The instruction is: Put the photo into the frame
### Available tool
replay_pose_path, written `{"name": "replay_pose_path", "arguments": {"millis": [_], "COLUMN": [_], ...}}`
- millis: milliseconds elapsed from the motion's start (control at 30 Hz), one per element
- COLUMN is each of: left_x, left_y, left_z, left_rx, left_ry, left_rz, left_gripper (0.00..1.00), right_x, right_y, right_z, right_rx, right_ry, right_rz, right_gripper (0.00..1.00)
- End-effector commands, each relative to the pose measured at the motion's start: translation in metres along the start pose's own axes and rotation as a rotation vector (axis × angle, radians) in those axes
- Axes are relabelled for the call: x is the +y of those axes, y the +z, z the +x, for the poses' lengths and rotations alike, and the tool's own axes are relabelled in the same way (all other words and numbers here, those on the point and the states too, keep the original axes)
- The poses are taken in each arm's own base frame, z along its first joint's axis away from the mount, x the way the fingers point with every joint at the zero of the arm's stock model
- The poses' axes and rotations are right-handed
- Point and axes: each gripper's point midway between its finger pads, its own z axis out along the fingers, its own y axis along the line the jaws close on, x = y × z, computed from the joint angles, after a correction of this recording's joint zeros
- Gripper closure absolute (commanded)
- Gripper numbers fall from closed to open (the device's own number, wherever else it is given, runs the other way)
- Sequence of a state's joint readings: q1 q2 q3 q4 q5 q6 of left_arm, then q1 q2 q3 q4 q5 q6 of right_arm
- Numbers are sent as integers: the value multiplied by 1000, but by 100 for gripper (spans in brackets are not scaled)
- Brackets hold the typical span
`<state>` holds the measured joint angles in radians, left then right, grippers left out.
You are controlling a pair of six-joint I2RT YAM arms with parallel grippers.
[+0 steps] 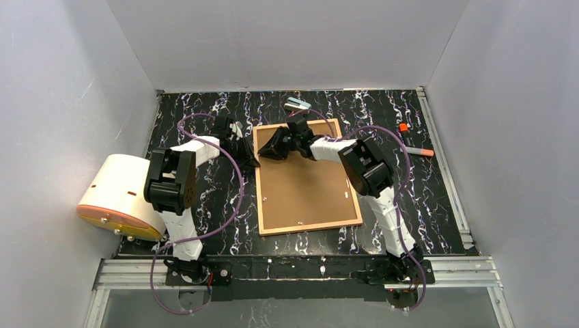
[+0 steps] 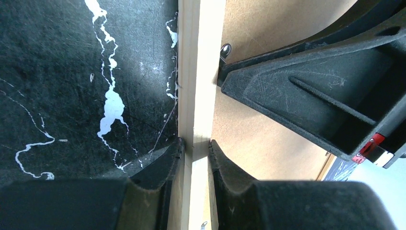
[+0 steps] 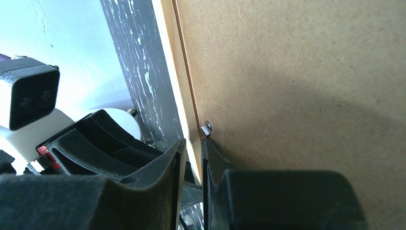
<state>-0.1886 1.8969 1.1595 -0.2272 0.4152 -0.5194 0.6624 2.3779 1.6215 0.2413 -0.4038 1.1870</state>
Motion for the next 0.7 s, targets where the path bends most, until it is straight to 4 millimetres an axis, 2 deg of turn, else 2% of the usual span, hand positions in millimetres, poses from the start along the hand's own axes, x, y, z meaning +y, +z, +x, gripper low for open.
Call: {"name": "replay_pose_path", "arguments": {"millis": [0,100,200,267,400,467,567,667], "left_x": [28,30,31,32,30,25,17,10], "left_y": [13,15,16,16,11,8,4,-1], "left_z": [25,30,32,32,24,16,8,2], "left_rx": [86,103,113,113,90,73,51,30], "left_ry": [-12,-14,-15,-16,-6,1,2,7], "left_rz": [-64,-62,-61,-67,-80,-77,-61,-42], "left_gripper": [100,100,100,100,100,99,86,72], "right_x": [-11,-8,6,22,49,53,49,32], "right_y": [16,17,14,9,-14,-31,-57,-79], "right_z": [-10,-11,-9,-7,-15,-22,-34,-42], "right_rx": [-54,-61,-63,-51,-87,-112,-158,-189], "right_ry": [-16,-18,-14,-10,-38,-39,-29,-26], "right_rz": [21,-15,-102,-184,-253,-254,-214,-125], "right_gripper": [73,73,71,71,70,70,67,63]}}
